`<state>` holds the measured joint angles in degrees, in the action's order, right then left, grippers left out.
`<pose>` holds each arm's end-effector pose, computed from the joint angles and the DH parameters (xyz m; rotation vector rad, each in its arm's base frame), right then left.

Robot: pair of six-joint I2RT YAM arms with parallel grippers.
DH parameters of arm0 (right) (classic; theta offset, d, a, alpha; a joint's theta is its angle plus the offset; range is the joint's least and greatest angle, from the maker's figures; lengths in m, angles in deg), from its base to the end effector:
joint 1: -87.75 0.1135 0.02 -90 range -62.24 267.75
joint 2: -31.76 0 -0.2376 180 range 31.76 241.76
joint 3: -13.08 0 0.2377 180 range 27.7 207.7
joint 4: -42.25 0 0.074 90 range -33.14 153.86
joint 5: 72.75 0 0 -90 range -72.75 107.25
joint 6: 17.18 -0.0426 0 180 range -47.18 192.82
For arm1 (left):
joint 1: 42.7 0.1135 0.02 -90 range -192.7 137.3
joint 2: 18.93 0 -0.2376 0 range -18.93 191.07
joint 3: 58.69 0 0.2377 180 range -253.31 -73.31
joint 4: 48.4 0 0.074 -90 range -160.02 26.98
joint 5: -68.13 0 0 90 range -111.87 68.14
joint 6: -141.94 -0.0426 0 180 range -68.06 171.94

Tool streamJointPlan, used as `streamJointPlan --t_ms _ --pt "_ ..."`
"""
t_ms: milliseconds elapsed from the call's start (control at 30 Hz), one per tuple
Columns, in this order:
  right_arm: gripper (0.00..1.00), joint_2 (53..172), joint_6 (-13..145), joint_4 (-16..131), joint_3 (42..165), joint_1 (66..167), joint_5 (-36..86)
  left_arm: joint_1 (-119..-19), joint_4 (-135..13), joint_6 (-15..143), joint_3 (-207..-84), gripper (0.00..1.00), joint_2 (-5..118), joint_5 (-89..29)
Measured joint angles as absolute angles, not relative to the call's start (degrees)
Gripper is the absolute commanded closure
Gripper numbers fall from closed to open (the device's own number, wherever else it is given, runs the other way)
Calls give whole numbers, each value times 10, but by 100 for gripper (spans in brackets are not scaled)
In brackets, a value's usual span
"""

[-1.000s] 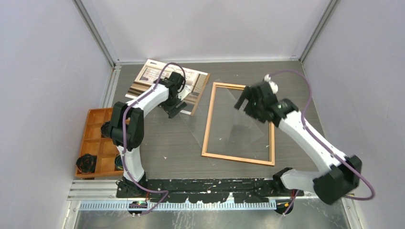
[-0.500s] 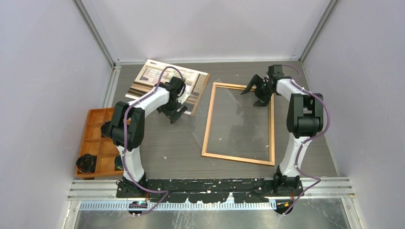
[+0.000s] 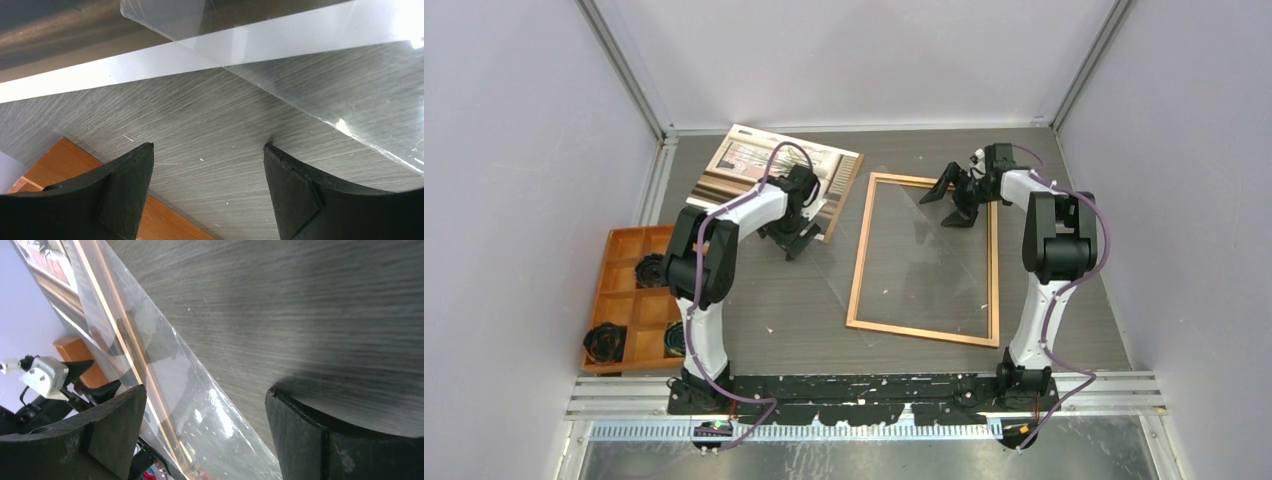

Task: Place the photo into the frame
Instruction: Pick up the photo frame item at the center of the board.

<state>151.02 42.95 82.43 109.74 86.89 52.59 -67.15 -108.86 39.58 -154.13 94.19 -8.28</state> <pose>0.4056 0.0186 0.1327 0.5090 2.6299 0.9856 0.3350 -0.1413 0.1469 0.8802 2.7586 0.3114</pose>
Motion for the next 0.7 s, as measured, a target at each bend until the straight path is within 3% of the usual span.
streamJointPlan --t_ms 367,700 --pt "10 1447 441 800 990 869 559 -689 -1090 400 -1581 18 970 -60" --pt "13 1314 400 736 801 869 570 -695 -1089 407 -1609 18 988 -51"
